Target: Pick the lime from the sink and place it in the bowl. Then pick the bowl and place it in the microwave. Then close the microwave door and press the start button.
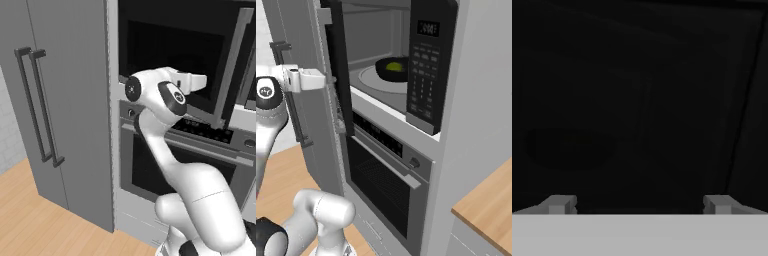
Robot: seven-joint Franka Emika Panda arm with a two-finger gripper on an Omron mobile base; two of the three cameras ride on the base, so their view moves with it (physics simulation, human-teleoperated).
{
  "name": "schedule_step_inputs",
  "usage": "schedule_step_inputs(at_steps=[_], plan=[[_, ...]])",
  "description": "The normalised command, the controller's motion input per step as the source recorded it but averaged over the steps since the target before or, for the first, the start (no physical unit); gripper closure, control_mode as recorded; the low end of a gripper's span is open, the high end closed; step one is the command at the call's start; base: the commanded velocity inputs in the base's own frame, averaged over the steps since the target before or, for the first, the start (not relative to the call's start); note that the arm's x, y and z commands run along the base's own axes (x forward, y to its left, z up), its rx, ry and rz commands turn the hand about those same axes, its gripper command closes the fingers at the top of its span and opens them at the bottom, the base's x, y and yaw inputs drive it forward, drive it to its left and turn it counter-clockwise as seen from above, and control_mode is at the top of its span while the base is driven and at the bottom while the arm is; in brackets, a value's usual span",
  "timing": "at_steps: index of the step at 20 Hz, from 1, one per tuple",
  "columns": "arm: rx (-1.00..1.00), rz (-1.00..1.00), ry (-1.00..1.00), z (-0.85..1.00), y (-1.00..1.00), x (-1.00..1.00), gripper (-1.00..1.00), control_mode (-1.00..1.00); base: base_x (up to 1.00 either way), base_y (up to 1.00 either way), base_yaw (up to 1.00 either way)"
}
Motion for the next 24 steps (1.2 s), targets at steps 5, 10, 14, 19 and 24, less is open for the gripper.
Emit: schedule_step_inputs(at_steps=[5,10,14,19,24], plan=[[0.13,0.10,0.00,0.00,-0.70,0.53,-1.00,-1.00,0.00,0.00,0.00],[0.11,0.10,0.00,0.00,-0.57,0.50,-1.00,-1.00,0.00,0.00,0.00],[0.08,0.10,-0.01,0.00,-0.53,0.42,-1.00,-1.00,0.00,0.00,0.00],[0.09,0.11,-0.08,-0.09,-0.59,0.61,-1.00,-1.00,0.00,0.00,0.00],[0.07,0.13,-0.02,-0.34,-0.48,0.94,-1.00,-1.00,0.00,0.00,0.00]])
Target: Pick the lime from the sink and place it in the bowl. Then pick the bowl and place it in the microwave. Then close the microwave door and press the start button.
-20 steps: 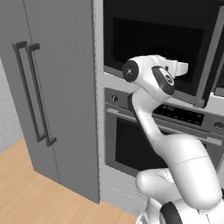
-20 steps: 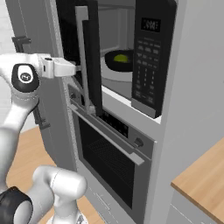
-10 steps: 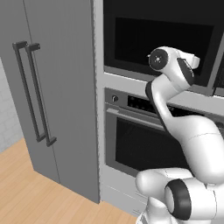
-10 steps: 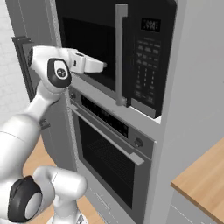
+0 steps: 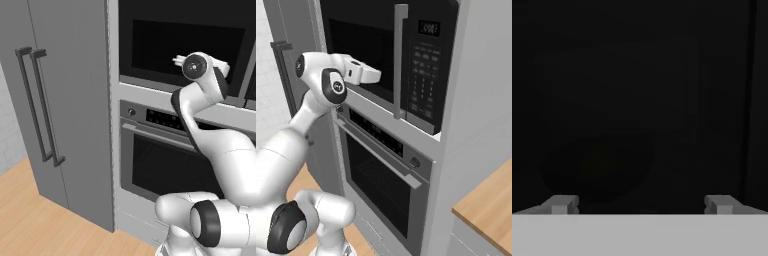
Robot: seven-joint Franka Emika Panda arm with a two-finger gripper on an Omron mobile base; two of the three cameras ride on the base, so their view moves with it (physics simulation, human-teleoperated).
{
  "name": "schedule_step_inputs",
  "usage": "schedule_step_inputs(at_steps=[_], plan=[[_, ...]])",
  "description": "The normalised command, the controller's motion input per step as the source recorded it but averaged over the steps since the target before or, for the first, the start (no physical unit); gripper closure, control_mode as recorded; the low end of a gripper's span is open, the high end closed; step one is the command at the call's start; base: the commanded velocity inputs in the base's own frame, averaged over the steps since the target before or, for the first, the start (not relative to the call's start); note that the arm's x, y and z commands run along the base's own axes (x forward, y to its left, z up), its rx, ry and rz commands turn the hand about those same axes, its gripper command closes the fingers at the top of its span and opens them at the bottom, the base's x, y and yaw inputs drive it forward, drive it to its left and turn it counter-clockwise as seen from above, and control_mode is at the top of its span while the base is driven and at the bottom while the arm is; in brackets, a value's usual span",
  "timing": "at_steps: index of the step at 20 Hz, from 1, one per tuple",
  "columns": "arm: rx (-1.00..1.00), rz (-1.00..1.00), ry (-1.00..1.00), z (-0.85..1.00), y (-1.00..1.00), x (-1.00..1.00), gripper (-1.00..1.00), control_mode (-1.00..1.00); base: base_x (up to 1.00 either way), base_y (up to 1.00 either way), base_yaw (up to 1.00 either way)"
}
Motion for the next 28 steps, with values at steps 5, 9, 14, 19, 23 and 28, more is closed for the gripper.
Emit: schedule_step_inputs(at_steps=[5,9,14,19,23,28], plan=[[0.01,0.05,-0.03,-0.04,-0.10,-0.27,-1.00,-1.00,0.00,0.00,0.00],[0.01,0.00,0.00,0.07,0.06,-1.00,-1.00,-1.00,0.00,0.00,0.00],[0.00,0.01,0.00,-0.08,0.10,-1.00,1.00,-1.00,0.00,0.00,0.00],[0.00,0.01,0.00,-0.05,0.00,-1.00,1.00,-1.00,0.00,0.00,0.00],[-0.01,0.00,-0.01,-0.06,0.00,-0.79,1.00,-1.00,0.00,0.00,0.00],[-0.05,0.01,-0.01,-0.21,-0.02,-0.45,1.00,-1.00,0.00,0.00,0.00]])
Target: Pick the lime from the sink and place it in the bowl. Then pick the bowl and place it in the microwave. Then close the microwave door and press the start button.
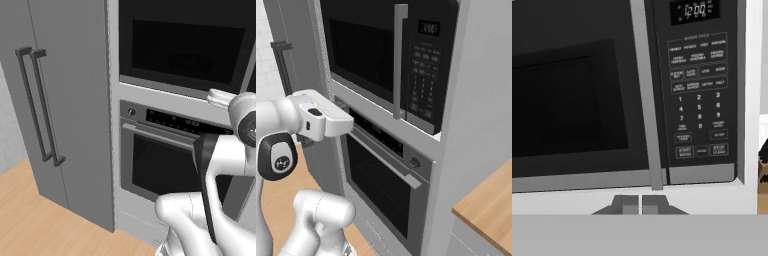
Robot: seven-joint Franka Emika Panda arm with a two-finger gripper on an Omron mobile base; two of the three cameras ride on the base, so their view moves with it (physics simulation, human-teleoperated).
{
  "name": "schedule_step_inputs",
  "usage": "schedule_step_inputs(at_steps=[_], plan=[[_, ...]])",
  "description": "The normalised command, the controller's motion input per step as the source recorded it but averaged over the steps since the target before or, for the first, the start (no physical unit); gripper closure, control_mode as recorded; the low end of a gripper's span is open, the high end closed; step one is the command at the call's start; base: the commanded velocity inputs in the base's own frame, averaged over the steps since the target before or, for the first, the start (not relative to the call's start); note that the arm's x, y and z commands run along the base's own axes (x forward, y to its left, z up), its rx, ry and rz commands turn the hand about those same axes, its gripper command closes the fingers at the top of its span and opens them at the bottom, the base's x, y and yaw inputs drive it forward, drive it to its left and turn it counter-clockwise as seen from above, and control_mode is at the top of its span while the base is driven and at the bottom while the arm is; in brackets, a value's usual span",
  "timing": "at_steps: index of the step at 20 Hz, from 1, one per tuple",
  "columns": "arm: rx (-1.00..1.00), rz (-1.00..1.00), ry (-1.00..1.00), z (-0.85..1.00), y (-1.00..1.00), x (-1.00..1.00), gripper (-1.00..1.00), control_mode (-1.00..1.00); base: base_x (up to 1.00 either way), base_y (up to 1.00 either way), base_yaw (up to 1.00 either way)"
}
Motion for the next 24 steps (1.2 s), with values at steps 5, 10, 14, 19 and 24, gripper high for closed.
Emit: schedule_step_inputs(at_steps=[5,10,14,19,24], plan=[[-0.01,0.01,0.00,-0.07,-0.25,-0.16,1.00,-1.00,0.00,0.00,0.00],[0.00,0.00,0.03,0.00,-0.18,-0.03,1.00,-1.00,0.00,0.00,0.00],[0.00,0.00,0.02,0.00,-0.17,0.00,1.00,-1.00,0.00,0.00,0.00],[0.00,0.00,0.00,0.00,-0.26,0.04,1.00,-1.00,0.00,0.00,0.00],[0.00,0.00,0.00,0.00,-0.42,0.11,1.00,-1.00,0.00,0.00,0.00]])
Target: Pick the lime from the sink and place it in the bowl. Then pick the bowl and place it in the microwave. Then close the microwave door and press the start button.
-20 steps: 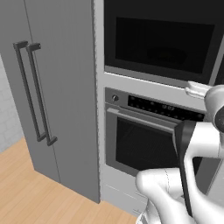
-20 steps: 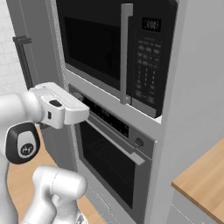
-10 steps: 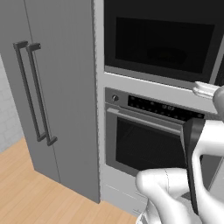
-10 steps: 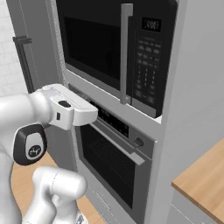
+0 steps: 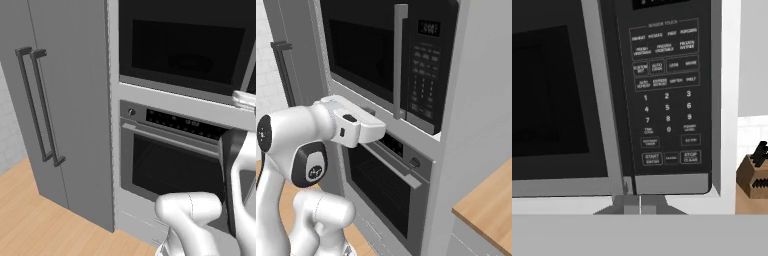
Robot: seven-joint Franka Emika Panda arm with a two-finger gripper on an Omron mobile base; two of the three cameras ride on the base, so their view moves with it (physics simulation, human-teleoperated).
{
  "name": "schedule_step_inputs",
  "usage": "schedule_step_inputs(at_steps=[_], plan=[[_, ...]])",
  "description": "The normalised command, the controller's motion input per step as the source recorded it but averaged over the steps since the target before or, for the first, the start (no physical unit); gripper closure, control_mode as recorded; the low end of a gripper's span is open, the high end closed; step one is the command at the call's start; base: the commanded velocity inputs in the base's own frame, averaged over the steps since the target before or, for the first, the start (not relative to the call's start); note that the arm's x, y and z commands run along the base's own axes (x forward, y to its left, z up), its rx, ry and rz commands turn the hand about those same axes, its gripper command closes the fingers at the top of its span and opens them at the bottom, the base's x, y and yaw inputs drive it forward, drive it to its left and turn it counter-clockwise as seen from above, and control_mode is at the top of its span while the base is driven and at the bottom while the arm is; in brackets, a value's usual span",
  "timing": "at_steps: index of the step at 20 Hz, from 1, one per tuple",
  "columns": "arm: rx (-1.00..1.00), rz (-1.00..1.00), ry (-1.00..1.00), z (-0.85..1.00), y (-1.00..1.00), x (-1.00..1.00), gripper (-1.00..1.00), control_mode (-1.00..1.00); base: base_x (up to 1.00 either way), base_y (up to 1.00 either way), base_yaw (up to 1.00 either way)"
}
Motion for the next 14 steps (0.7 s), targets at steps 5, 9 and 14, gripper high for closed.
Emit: schedule_step_inputs(at_steps=[5,9,14], plan=[[0.00,0.00,0.00,0.00,-0.26,0.12,1.00,-1.00,0.00,0.00,0.00],[0.00,0.00,-0.01,-0.01,-0.02,0.26,1.00,-1.00,0.00,0.00,0.00],[0.00,0.01,0.00,-0.06,-0.13,0.23,1.00,-1.00,0.00,0.00,0.00]])
